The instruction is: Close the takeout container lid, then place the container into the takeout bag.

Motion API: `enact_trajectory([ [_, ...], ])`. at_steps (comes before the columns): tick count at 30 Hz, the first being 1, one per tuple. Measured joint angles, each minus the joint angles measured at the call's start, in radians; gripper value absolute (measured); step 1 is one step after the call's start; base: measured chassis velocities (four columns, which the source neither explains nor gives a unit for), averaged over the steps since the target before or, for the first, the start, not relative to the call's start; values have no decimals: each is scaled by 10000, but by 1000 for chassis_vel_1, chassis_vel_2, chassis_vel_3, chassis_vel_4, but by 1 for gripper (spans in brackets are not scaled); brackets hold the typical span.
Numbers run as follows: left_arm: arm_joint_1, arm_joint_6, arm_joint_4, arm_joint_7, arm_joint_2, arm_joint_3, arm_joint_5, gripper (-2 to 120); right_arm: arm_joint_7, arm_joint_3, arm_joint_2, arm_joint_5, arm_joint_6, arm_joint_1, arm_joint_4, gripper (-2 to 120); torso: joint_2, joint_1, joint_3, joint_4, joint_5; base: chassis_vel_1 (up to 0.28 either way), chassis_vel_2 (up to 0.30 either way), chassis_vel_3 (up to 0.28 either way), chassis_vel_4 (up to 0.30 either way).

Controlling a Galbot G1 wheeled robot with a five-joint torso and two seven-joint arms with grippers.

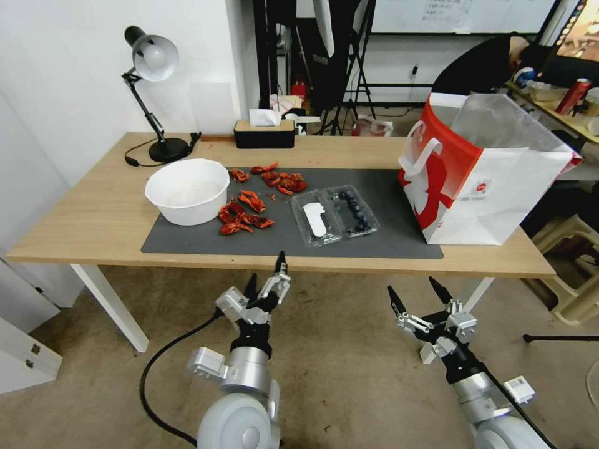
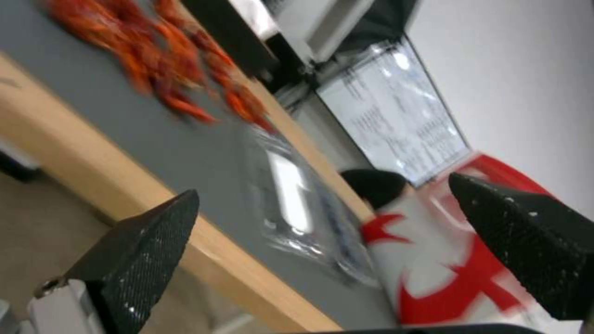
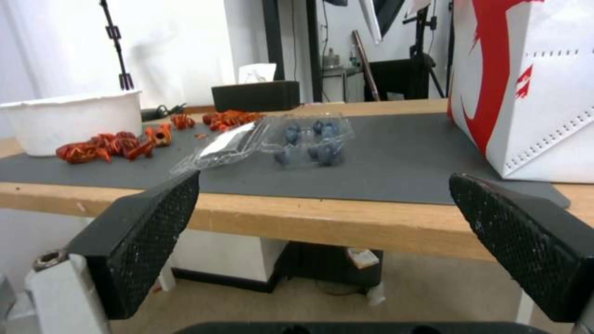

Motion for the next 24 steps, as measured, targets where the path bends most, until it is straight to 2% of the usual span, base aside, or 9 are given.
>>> enact_trajectory([
  [6, -538, 356, 38, 284, 226, -95, 82, 100, 38, -42, 3, -147, -79, 79, -51, 100, -1, 0, 1, 0, -1, 0, 0, 0, 0],
  [9, -1107, 376, 275, 669, 1002, -360, 327, 100, 70, -70, -19, -278, -104, 96, -85, 100, -1, 0, 1, -1, -1, 0, 0, 0, 0],
  [13, -1346, 289, 542, 972, 1434, -358, 285, 100, 101, -50, -59, -317, -116, 127, -106, 100, -1, 0, 1, -1, 0, 0, 0, 0, 0],
  [15, -1571, 174, 860, 1359, 1719, -308, 122, 100, 116, -4, -94, -321, -139, 140, -122, 100, -1, 0, 1, 0, 1, 0, 0, 0, 0],
  [19, -2030, 56, 1211, 1769, 1945, -218, -52, 100, 137, 53, -105, -375, -161, 109, -121, 100, 0, 0, 0, -2, 1, 0, 0, 0, 0],
  [24, -2445, 71, 1354, 1911, 2128, -152, -376, 100, 185, 98, -71, -489, -205, 23, -29, 100, -1, 0, 0, -1, 1, 0, 0, 0, 0],
])
